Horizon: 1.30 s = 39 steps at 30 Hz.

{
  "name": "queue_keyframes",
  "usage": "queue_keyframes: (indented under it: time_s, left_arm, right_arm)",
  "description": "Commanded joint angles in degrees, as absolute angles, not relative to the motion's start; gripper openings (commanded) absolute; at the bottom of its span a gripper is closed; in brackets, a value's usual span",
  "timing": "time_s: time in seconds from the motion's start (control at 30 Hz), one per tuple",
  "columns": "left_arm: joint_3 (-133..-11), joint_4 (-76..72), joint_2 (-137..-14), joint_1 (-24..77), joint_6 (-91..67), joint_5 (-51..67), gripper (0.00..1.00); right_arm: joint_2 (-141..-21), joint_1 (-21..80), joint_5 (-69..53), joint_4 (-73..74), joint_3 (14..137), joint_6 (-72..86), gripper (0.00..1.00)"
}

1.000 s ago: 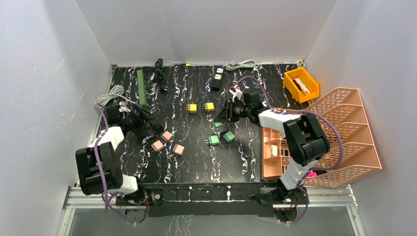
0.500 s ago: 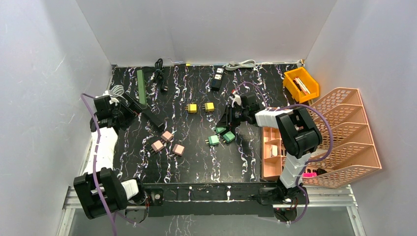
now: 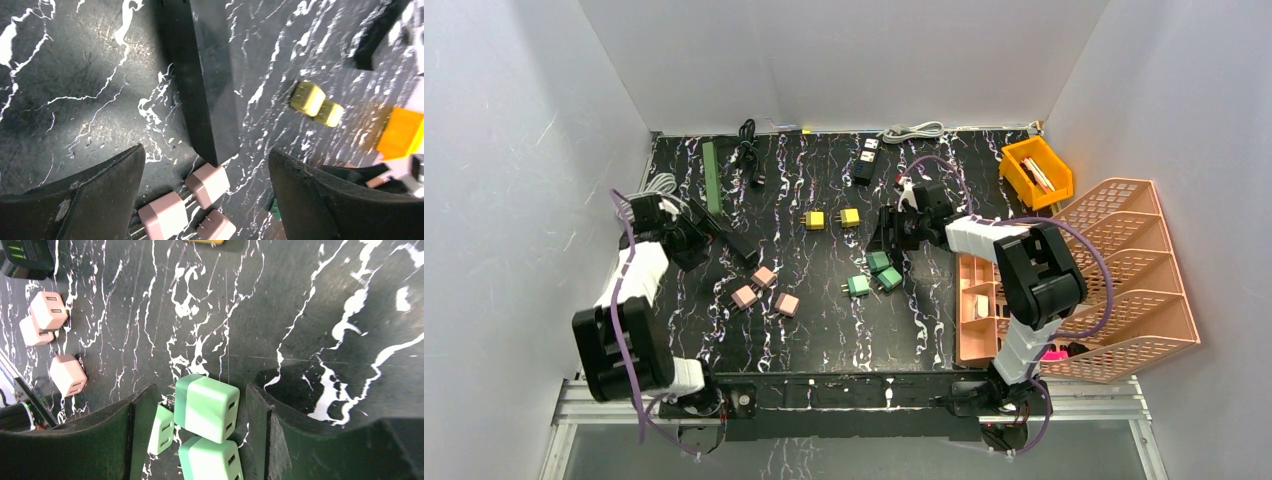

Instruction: Pull the plug off the socket

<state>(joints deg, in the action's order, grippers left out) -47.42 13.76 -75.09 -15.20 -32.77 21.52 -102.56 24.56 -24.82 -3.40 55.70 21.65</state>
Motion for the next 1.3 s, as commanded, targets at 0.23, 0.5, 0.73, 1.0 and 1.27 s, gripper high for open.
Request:
queue_keyframes:
  time_s: [0.23,0.5,0.73,1.0,1.27]
  left_arm:
    - [-66.0,23.0,-96.0,-5.4,-25.3,12.5,0.91]
    - [-67.8,26.9,-104.8,-3.3,-21.9,9.8,0.91]
    - [-68.0,27.4,-104.5,-3.1,-19.7,8.3,0.0]
    - [-78.7,29.9,-93.6,-3.2,-16.5,0.9,0.0]
    - [-97.1,30.3,-93.3,-3.1,-6.6,12.4,0.0]
  right_arm:
    - [-88.7,24.6,-16.9,2.1,61.7,18.0,0.9]
    - [-80.8,24.2,-13.8,4.1,59.2,16.5,0.97]
    - [-78.4,23.4,-14.1,3.6,58.8,16.3,0.98]
    - [-77.5,23.2,-14.5,3.1,58.1,16.7,0.98]
    - [-77.3,23.1,-14.7,2.8,58.3,17.2,0.98]
